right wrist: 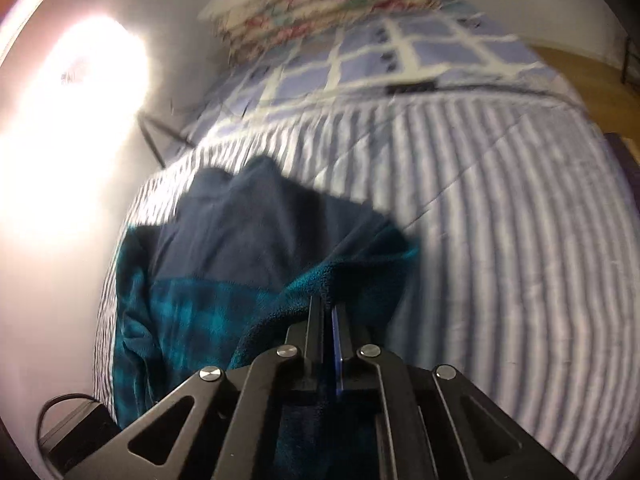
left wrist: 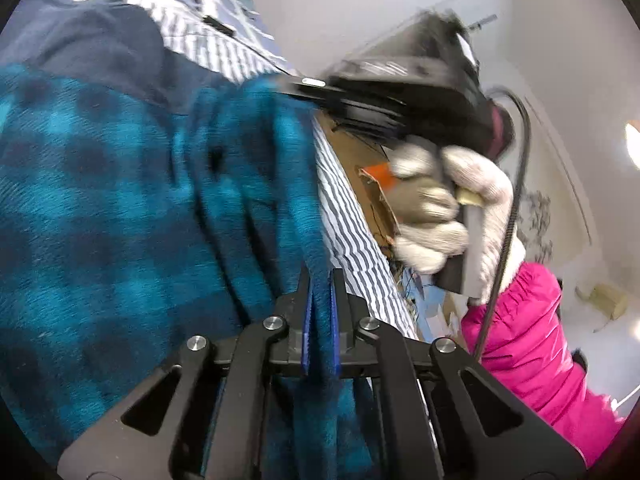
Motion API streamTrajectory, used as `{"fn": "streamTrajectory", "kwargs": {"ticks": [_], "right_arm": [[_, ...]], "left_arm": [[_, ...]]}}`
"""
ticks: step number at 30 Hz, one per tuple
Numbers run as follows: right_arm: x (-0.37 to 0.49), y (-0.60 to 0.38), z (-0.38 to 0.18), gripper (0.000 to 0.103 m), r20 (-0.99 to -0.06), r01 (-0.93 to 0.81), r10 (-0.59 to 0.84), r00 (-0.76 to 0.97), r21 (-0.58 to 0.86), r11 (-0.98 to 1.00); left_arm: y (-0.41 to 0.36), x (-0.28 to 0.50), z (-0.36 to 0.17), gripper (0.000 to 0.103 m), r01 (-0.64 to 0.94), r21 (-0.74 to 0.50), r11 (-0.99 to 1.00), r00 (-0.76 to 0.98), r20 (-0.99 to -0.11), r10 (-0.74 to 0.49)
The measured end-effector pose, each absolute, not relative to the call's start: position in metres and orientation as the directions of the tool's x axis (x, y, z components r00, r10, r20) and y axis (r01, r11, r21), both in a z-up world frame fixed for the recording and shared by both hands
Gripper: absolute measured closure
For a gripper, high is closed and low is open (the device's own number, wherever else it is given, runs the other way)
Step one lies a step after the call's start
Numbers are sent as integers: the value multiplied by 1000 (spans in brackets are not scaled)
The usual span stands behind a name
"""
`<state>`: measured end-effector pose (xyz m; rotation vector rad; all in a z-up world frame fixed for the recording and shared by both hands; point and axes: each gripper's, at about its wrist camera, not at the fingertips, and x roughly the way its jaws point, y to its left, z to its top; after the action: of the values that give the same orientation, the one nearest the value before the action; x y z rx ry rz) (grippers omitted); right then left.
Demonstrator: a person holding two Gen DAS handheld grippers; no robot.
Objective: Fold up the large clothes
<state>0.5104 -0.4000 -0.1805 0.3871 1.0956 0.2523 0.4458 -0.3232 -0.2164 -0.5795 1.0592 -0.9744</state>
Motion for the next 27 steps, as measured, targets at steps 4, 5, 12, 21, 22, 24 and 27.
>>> {"fn": "streamTrajectory", "kwargs": {"ticks": [4,5,12,21,22,24,27], "right_arm": [[504,-429,-165,103,-782,5,379,494,439,899],[504,-433,-165,103,-775,9,384,503,448,894],[503,-439,-161,103,-734,-5,425,530,499,867],[503,-440,-161,103,-758,2,386,526,455,890],[505,-438,-165,103,-760,6,390,520,460,888],[509,-431,-169,103,-749,4,411,520,483,876],[517,-410,-171,103,-739,-31,435,515,491,871]], "left_arm": [[-295,458,-215,99,329,-816,475,232,-417,-879],[-288,465,-215,99,305,-819,485,269,-415,-869],[-329,519,-229,99,224,-843,488,267,-428,-863],[-390,565,-277,99,159,-818,552,168,-529,-832],[-383,563,-273,99,167,-810,562,169,-538,-826],[-361,556,-259,99,187,-780,597,204,-563,-801],[-320,541,-239,99,202,-777,597,251,-548,-798]]}}
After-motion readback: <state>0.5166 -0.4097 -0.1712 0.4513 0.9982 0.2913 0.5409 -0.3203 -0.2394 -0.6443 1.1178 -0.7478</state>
